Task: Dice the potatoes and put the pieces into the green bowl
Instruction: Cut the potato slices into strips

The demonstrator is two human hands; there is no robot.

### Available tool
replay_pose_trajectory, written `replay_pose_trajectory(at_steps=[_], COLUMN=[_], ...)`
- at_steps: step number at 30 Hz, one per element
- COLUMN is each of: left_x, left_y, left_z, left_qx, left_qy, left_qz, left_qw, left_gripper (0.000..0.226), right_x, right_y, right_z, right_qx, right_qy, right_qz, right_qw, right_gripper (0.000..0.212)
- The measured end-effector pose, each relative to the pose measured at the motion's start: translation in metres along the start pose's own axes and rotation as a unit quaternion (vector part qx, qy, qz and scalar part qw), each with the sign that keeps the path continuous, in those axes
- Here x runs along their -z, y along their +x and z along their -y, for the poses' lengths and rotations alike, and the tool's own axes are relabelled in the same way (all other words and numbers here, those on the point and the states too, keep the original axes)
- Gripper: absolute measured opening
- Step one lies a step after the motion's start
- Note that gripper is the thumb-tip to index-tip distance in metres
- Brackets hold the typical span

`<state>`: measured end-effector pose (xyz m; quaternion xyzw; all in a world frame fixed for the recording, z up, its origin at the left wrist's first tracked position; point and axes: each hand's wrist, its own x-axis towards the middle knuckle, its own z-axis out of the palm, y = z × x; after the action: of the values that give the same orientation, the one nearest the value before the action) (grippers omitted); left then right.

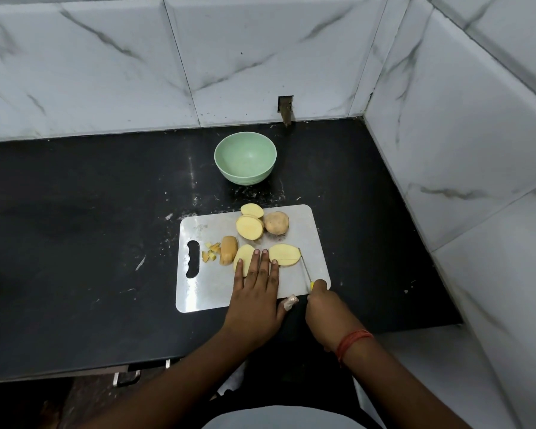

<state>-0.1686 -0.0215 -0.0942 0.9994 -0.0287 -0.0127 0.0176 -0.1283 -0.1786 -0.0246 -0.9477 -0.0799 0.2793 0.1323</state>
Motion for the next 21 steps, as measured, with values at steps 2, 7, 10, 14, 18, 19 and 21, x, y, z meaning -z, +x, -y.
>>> replay_pose_trajectory(at_steps=[2, 7, 10, 14, 18, 19, 21], left_x=[0.000, 0.006, 0.016, 0.026, 0.025, 0.026, 0.030], left_y=[-0.001, -0.001, 0.008, 0.031, 0.049, 0.055, 0.067], left_z=[-0.001, 0.000, 0.007, 0.023, 0.044, 0.048, 0.051], left_qx=[0.002, 0.001, -0.063, -0.189, -0.277, -0.274, -0.261], left_qy=[-0.001, -0.023, -0.033, -0.004, 0.015, 0.005, -0.029], left_qz=[-0.002, -0.025, -0.068, -0.087, -0.085, -0.094, -0.101], left_qw=[1.000, 0.999, 0.995, 0.978, 0.957, 0.957, 0.960], left_gripper=[0.085, 0.083, 0.072, 0.059, 0.049, 0.047, 0.043], right_x=[0.000, 0.003, 0.005, 0.012, 0.017, 0.018, 0.019], right_y=[0.000, -0.001, 0.000, -0.003, -0.004, -0.004, -0.004], right_z=[0.000, 0.000, -0.004, 0.000, 0.005, 0.005, 0.005], right_qx=[0.000, -0.014, -0.022, -0.023, -0.028, -0.031, -0.037], right_qy=[0.001, -0.005, 0.037, 0.058, 0.062, 0.062, 0.056], right_qz=[0.001, 0.001, -0.018, -0.011, 0.002, 0.001, -0.008], right_qw=[1.000, 1.000, 0.999, 0.998, 0.998, 0.998, 0.998], right_gripper=[0.021, 0.023, 0.015, 0.008, 0.010, 0.010, 0.009])
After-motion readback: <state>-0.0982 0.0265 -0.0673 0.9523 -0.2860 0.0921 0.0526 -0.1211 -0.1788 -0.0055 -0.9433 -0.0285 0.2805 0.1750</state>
